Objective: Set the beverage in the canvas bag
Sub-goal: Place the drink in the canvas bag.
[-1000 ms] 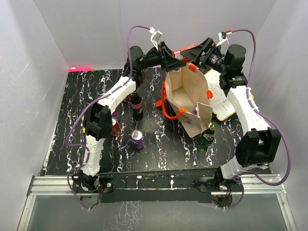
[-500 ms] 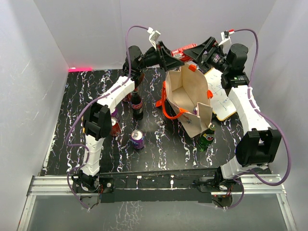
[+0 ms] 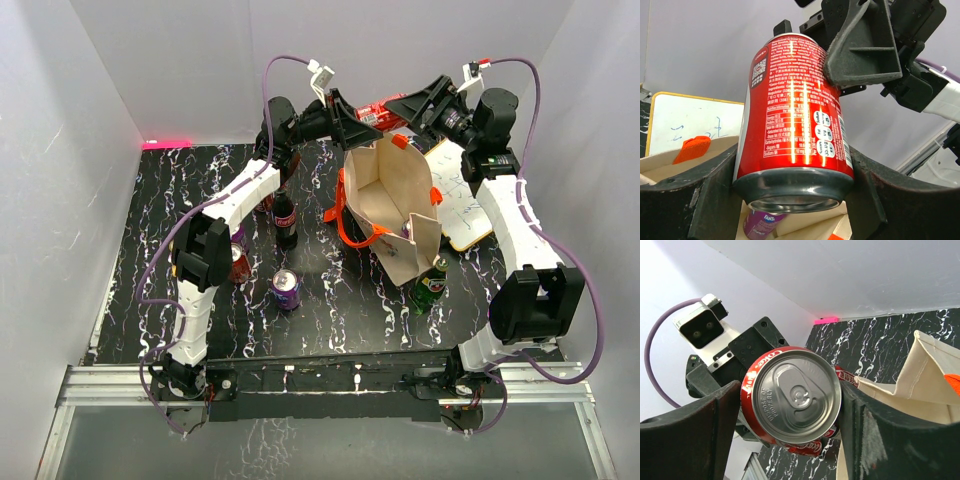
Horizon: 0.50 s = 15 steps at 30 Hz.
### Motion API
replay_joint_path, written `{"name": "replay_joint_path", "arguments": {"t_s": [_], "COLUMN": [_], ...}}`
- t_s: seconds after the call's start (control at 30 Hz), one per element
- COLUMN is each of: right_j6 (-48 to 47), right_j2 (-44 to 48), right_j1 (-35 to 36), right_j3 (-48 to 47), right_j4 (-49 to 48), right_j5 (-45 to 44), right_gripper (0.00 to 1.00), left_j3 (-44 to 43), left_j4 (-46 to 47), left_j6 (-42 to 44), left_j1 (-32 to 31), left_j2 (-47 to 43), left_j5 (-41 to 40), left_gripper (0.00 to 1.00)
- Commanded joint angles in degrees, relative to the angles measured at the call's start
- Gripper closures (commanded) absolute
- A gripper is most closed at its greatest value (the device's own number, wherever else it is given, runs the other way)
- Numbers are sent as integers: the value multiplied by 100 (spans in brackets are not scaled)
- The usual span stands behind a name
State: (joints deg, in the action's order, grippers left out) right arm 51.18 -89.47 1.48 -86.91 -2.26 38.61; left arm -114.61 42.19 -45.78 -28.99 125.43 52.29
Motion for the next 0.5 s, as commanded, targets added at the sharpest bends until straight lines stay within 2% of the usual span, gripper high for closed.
{"name": "replay_joint_path", "arguments": {"t_s": [0.0, 0.2, 0.23, 0.27, 0.3, 0.37, 0.47], "right_j6": [2, -114, -134, -157, -187, -233, -246], "right_j2": [14, 50, 53, 53, 54, 64, 54], "right_j1": [-33, -110, -122, -121, -121, -355, -585], "right_j3": [-274, -291, -291, -295, -299, -308, -296], "right_j4": [-218, -218, -223, -248, -275, -279, -357], "right_j5": [-70, -143, -144, -120, -83, -41, 159], "right_gripper": [32, 51, 54, 59, 67, 89, 92], "left_j3": [-68, 11, 35, 72, 109, 198, 357], "left_j4": [607, 346, 292, 251, 211, 126, 4], "left_j6": [14, 137, 166, 199, 234, 292, 372], "left_j1": [-7, -40, -44, -53, -59, -61, -59], "left_j2": [-280, -295, -296, -299, -306, -322, -369], "left_j5": [-81, -70, -62, -49, -26, 7, 87], "left_gripper": [100, 100, 97, 89, 80, 57, 21]}}
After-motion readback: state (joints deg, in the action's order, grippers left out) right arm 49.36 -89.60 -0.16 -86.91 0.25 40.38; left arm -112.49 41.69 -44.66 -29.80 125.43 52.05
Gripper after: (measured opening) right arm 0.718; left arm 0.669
